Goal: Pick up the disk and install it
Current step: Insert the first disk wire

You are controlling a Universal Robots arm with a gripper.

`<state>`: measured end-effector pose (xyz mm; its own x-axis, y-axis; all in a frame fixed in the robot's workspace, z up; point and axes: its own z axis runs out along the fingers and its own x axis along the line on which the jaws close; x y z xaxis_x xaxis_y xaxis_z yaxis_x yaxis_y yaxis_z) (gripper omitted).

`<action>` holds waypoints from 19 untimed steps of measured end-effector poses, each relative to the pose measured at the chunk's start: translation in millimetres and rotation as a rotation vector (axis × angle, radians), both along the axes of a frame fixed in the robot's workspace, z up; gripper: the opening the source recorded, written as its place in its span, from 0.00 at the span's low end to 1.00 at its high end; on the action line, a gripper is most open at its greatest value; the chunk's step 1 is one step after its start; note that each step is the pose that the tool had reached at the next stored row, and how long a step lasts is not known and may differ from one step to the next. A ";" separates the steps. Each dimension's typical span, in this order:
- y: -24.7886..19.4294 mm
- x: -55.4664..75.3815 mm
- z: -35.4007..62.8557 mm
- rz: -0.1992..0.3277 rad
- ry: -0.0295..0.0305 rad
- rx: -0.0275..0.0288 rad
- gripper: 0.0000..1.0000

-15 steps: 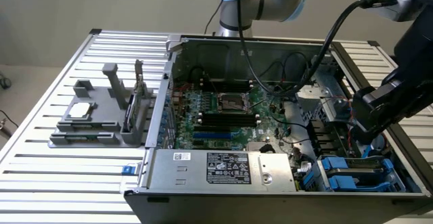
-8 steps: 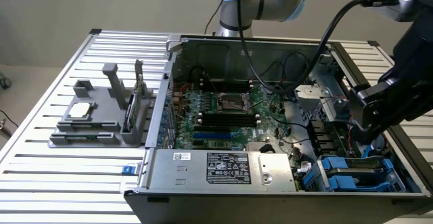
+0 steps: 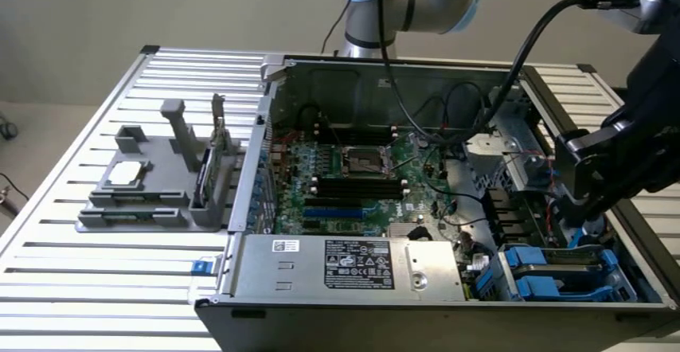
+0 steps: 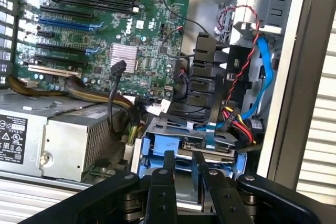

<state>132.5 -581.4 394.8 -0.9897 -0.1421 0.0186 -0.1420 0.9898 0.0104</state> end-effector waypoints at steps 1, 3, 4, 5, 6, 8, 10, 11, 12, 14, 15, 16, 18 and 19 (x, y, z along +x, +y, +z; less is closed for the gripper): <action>0.0 2.3 0.1 -0.002 0.0000 -0.0004 0.27; 0.0 6.9 0.0 -0.006 0.0000 -0.0008 0.27; 0.0 9.1 0.1 -0.008 0.0000 -0.0012 0.27; 0.0 11.3 0.1 -0.010 0.0000 -0.0015 0.27; 0.0 13.5 0.0 -0.012 0.0000 -0.0017 0.27; 0.0 18.1 0.1 -0.016 0.0000 -0.0023 0.27; 0.0 22.8 0.1 -0.020 0.0000 -0.0030 0.27; 0.0 25.0 0.0 -0.022 0.0000 -0.0032 0.27; 0.1 27.3 0.1 -0.023 0.0000 -0.0037 0.27; 0.0 31.5 0.1 -0.028 0.0000 -0.0042 0.27; 0.1 33.5 0.1 -0.030 0.0000 -0.0043 0.27; 0.0 35.4 0.0 -0.033 0.0000 -0.0042 0.27; 0.0 38.6 -0.1 -0.041 0.0000 -0.0043 0.27; 0.1 39.4 -0.2 -0.046 0.0000 -0.0043 0.27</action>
<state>172.0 -581.3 394.6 -0.9952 -0.0962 0.0191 -0.0961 0.9953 0.0061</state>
